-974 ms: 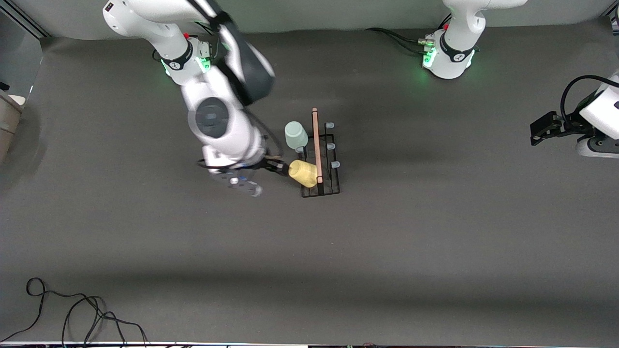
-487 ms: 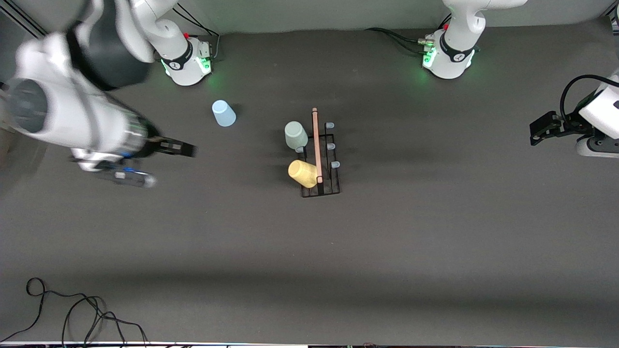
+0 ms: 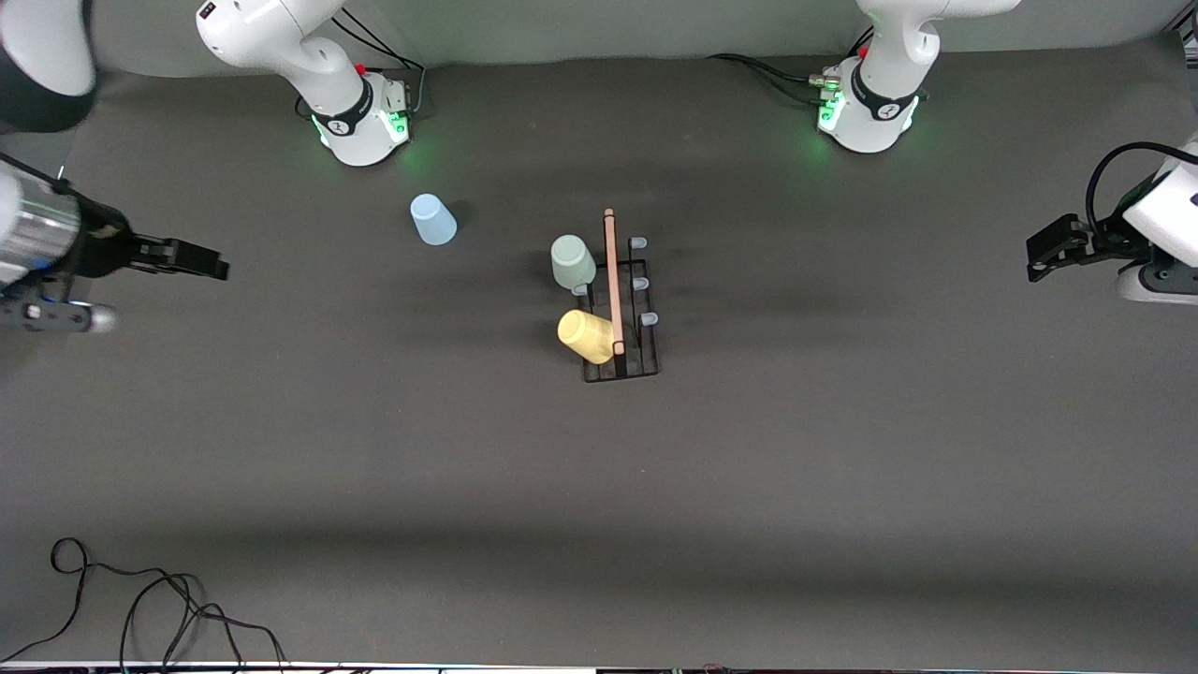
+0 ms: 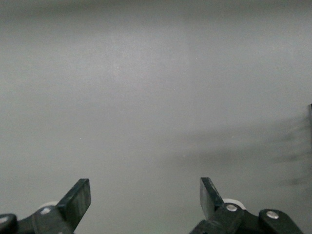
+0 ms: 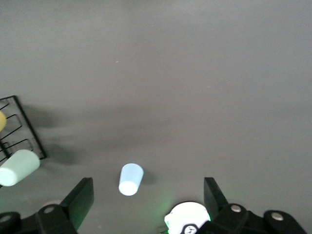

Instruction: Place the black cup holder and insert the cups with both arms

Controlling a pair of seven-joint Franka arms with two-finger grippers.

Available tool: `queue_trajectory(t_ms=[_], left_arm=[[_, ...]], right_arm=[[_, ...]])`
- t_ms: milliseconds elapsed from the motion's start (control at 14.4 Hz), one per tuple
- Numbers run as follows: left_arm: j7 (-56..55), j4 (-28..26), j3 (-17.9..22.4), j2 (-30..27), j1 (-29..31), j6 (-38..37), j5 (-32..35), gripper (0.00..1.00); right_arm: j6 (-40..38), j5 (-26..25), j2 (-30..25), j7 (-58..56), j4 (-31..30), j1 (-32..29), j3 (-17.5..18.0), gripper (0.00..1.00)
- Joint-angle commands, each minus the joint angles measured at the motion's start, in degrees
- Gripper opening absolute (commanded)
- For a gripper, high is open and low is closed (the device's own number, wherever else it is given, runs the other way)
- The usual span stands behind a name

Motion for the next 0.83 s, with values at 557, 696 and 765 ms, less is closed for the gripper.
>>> queue_trajectory(t_ms=[557,696,765], left_arm=[[-1.03,1.16,0.25,0.19,-0.72,0.03,-0.40,1.00],[-0.95,1.16,0.25,0.28,-0.72,0.03,-0.49,1.00],[-1.03,1.07,0.25,0.28,-0.64,0.03,-0.49,1.00]], right_arm=[[1.46,-3.66,-1.61,-0.83,0.63,1.28,-0.01,1.00],[1.37,-3.57,-1.52,-0.83,0.63,1.20,-0.10,1.00],[1.37,-3.57,-1.35,-0.83,0.72,1.28,-0.01,1.00]])
